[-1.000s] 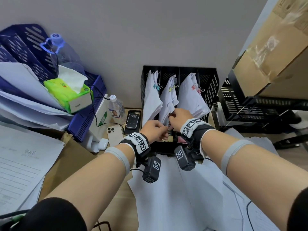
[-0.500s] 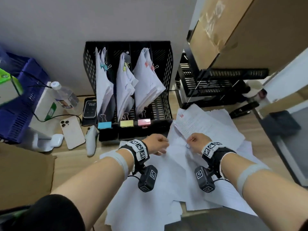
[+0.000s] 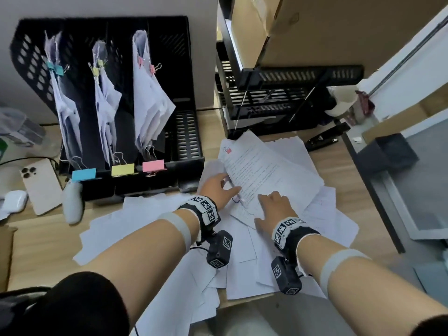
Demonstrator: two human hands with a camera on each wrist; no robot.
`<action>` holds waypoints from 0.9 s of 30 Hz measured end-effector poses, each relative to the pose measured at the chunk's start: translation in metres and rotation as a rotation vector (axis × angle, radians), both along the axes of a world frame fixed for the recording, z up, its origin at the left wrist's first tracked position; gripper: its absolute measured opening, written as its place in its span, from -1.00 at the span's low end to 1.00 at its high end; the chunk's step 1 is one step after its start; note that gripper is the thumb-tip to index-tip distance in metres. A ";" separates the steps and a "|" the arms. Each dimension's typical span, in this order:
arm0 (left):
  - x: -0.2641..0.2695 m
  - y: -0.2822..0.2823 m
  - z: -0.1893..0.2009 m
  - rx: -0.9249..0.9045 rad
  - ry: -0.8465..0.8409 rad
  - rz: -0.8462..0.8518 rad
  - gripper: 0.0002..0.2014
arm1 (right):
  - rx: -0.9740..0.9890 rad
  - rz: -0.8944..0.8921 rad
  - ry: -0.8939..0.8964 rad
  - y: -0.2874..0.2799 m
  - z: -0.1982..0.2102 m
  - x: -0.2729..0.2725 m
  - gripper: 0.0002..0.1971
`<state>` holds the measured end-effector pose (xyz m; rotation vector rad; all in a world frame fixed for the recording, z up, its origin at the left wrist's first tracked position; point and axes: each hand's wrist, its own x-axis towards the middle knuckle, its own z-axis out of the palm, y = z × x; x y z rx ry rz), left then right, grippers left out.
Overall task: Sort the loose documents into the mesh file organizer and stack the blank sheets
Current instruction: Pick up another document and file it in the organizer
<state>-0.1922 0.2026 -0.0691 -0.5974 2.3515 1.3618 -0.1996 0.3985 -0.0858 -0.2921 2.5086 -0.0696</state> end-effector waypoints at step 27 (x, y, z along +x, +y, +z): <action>0.012 -0.043 0.029 0.283 0.069 0.113 -0.80 | -0.670 -0.525 -0.019 0.021 0.063 -0.069 -0.33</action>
